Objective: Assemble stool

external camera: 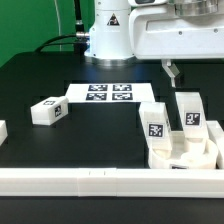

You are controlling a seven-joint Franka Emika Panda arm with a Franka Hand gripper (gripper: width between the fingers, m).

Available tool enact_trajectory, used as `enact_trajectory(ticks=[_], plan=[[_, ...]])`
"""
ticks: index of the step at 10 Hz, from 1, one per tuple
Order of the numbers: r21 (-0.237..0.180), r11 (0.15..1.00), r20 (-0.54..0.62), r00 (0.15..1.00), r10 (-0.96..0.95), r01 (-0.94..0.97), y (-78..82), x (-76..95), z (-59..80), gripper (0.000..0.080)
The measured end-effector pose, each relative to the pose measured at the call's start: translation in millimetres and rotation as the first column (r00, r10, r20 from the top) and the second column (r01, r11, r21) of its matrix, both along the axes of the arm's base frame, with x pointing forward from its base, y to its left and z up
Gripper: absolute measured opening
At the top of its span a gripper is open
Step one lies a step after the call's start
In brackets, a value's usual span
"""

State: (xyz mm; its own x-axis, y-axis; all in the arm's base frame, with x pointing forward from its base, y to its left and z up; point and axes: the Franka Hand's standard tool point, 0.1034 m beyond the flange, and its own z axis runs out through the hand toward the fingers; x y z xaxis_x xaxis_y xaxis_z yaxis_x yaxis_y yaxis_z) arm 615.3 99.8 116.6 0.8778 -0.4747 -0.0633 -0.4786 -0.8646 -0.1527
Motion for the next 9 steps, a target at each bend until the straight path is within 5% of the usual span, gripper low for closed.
enact_trajectory(ticks=[3,5,9], plan=[[-0.066,0.921,0.057,0.920,0.387,-0.384,1.3,-4.5,-3.3,0.0649],[-0.095,0.785,0.077,0.781,0.619,-0.613,-1.4,-5.3,-4.8,0.0649],[-0.127,0.565,0.082,0.559,0.825,-0.815,-6.3,-8.3,-8.5,0.0649]])
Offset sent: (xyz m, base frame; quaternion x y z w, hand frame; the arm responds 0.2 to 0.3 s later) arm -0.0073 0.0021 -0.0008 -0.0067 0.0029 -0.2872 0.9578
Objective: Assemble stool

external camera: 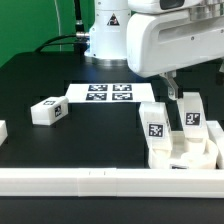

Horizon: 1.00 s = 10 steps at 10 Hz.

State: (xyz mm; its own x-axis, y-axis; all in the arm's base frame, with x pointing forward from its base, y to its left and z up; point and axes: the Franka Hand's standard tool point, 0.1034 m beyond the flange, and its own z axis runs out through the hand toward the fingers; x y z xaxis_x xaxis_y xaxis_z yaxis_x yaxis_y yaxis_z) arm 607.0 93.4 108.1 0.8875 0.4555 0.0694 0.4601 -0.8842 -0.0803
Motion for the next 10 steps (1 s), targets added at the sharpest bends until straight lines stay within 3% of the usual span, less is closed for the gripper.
enact_trajectory(ticks=[2,5,10], plan=[[-0.020,0.990,0.015,0.990,0.137,-0.137,-2.6,0.4,-0.7,0.0649],[-0.077,0.904,0.057,0.903,0.426,-0.421,-5.1,-1.1,-7.3,0.0649],[-0.140,0.691,0.029,0.695,0.718,-0.709,-8.4,-2.5,-13.8,0.0649]])
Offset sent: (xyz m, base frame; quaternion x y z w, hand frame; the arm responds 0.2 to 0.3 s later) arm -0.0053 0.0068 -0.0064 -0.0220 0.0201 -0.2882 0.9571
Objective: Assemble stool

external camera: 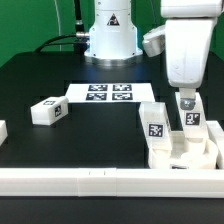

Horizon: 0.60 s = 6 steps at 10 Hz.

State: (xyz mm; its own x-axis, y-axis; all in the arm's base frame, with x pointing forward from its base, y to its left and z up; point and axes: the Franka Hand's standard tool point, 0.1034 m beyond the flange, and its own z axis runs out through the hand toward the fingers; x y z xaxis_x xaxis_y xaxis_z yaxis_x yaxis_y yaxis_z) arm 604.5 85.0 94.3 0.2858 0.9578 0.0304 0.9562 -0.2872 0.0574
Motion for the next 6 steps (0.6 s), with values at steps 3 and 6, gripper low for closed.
enact_trajectory(ticks=[3,6], plan=[[-0.002,1.000,-0.005,1.000,0.005,-0.005,1.8,-2.6,-8.7,0.0649],[-0.002,1.000,-0.007,1.000,-0.019,0.019,-0.6,-2.4,-8.8,0.0468]])
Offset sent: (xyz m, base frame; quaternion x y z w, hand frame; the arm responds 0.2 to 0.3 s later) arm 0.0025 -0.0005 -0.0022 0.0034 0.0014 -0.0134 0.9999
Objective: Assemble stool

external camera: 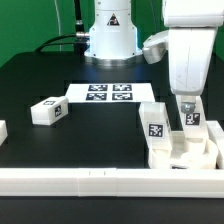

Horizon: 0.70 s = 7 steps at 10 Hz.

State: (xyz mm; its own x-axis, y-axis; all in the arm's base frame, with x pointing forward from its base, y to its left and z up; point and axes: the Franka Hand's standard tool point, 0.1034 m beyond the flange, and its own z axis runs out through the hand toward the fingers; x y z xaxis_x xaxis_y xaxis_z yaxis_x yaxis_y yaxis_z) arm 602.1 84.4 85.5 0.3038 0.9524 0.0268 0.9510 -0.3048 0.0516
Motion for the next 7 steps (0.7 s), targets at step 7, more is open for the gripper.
enact_trajectory(ticks=[7], plan=[[0.007,0.898,-0.042,0.898,-0.439,0.439,-1.3,-2.3,-0.3,0.0337]])
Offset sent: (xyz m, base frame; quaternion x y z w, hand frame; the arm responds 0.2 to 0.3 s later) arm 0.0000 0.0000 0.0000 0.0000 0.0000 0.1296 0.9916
